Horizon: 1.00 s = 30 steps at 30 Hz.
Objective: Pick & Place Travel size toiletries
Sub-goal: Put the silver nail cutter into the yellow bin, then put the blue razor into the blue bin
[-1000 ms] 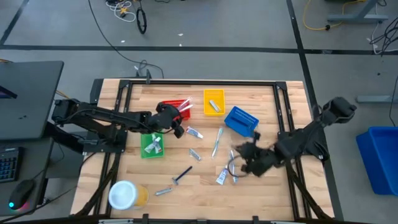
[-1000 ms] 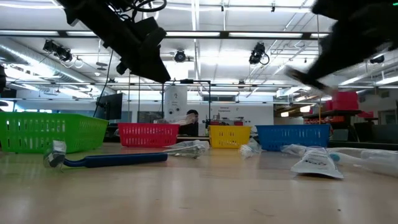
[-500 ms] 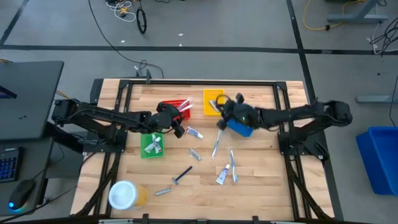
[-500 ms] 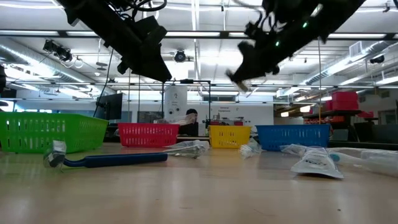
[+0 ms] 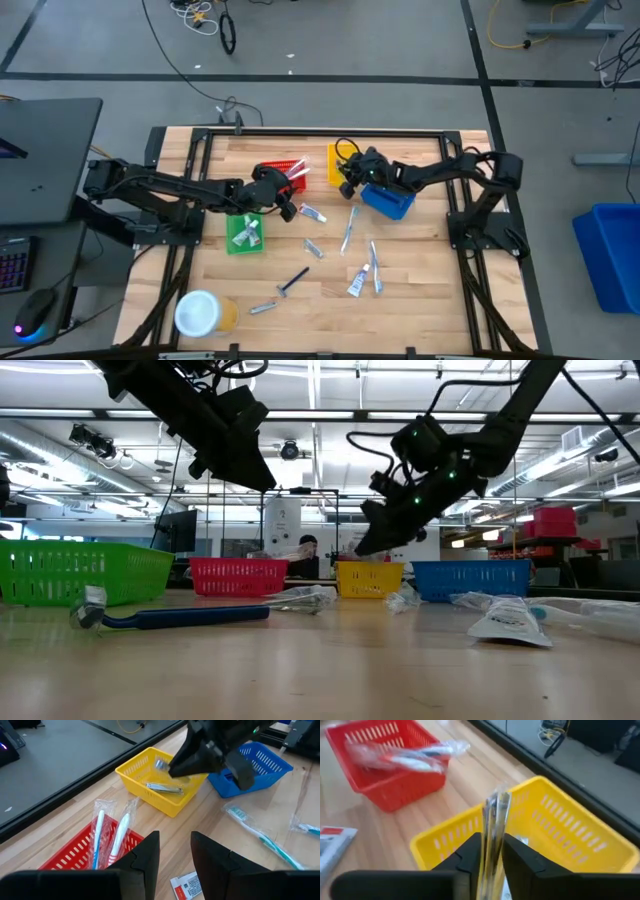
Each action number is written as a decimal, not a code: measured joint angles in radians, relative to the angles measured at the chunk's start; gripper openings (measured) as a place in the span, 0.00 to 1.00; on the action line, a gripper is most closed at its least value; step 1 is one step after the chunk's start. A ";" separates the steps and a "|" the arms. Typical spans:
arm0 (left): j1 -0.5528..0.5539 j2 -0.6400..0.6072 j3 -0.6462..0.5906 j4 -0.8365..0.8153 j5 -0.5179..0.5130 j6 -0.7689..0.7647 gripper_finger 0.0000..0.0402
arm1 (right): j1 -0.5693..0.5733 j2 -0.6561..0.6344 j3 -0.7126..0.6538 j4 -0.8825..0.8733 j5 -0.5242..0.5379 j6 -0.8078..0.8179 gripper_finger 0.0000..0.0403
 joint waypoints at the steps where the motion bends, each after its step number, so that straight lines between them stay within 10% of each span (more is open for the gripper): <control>1: 0.000 0.000 0.000 0.000 0.000 0.000 0.29 | -0.005 0.008 0.000 0.002 -0.002 0.000 0.24; 13: 0.000 0.000 0.000 0.000 0.003 -0.006 0.29 | 0.012 -0.007 0.000 0.058 -0.072 -0.020 0.44; 30: -0.178 0.017 0.000 0.059 0.191 -0.168 0.25 | 0.302 -0.119 0.000 0.023 -0.295 -0.079 0.47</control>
